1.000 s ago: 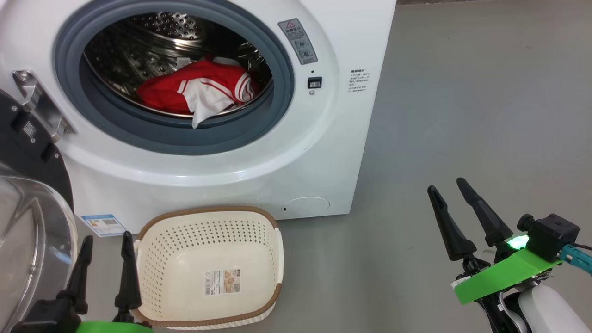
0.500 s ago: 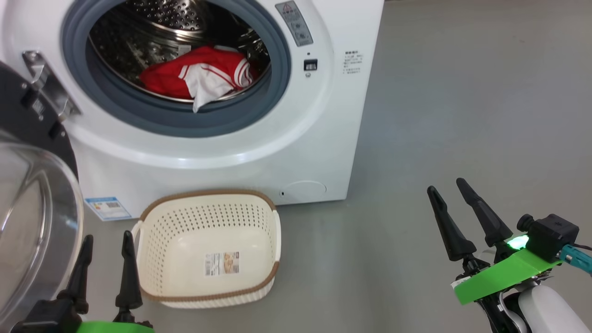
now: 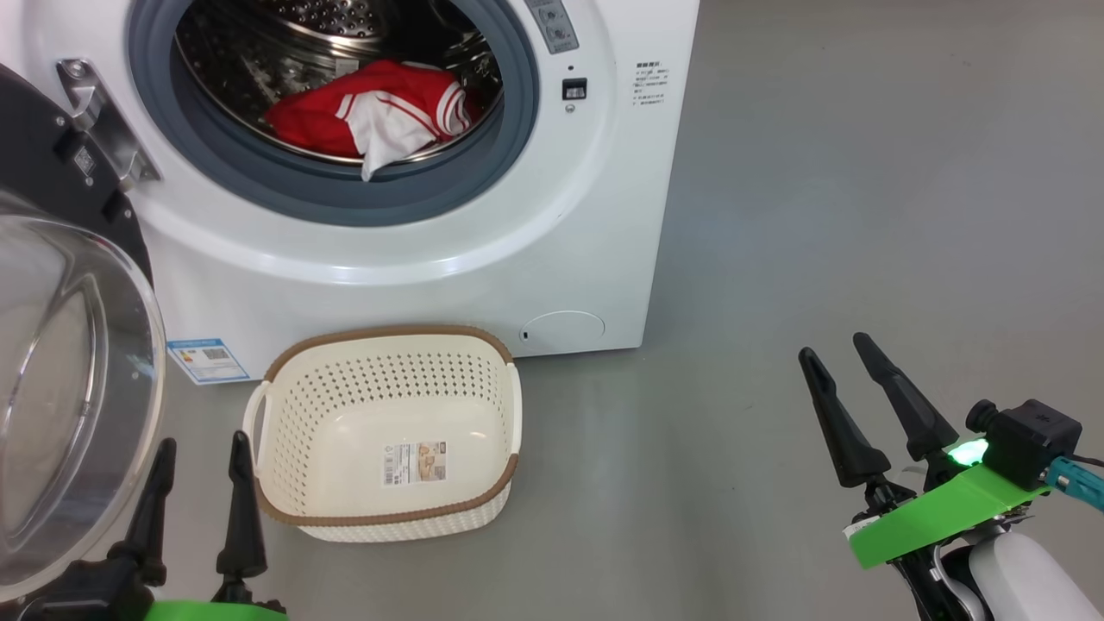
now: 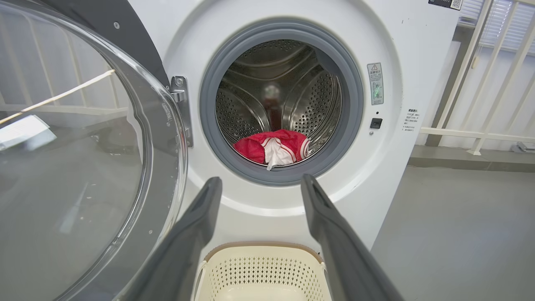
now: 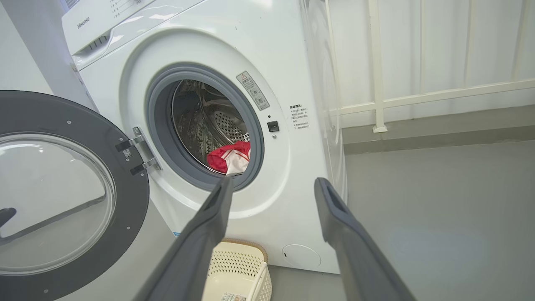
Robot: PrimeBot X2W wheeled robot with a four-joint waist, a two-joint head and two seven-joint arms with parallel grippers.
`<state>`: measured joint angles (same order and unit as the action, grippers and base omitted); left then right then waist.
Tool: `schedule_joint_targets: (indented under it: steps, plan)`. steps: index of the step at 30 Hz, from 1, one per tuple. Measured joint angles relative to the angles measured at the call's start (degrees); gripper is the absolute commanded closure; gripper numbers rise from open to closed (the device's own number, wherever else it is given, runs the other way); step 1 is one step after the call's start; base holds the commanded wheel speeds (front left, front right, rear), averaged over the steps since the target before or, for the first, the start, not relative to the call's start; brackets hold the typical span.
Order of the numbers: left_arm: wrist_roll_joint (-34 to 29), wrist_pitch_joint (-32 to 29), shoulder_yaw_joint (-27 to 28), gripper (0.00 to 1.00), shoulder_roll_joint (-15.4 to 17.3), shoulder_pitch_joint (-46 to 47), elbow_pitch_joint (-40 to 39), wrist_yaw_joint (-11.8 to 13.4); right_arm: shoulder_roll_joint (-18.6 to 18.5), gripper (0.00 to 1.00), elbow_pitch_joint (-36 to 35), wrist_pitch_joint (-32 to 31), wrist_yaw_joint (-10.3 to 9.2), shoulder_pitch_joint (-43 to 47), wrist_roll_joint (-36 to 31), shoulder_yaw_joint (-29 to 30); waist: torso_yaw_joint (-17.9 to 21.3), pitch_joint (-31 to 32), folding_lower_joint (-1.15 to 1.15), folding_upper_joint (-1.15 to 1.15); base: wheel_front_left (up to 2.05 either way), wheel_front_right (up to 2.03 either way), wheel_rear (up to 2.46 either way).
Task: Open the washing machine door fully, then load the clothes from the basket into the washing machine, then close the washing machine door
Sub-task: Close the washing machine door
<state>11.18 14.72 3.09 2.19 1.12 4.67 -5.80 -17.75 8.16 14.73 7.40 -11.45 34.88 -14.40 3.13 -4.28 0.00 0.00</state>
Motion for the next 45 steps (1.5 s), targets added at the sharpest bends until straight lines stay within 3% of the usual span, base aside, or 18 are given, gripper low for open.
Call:
schedule_joint_targets:
  steps: [28, 45]
  plan:
    - [-0.01, 0.0, 0.14, 0.0, -0.02, 0.02, 0.67, 0.09, 0.01, 0.0, 0.01, 0.0, 0.0, 0.0, 0.0, 0.13, -1.79, 0.07, 0.0, 0.0, 0.0, 0.0, 0.0]
    - [2.11, 0.0, -0.02, 0.0, -0.04, 0.01, 0.33, 5.1, -0.3, 0.0, 0.01, 0.0, 0.0, 0.01, 0.0, -0.33, -9.42, 0.57, 0.0, 0.0, 0.0, 0.0, 0.0]
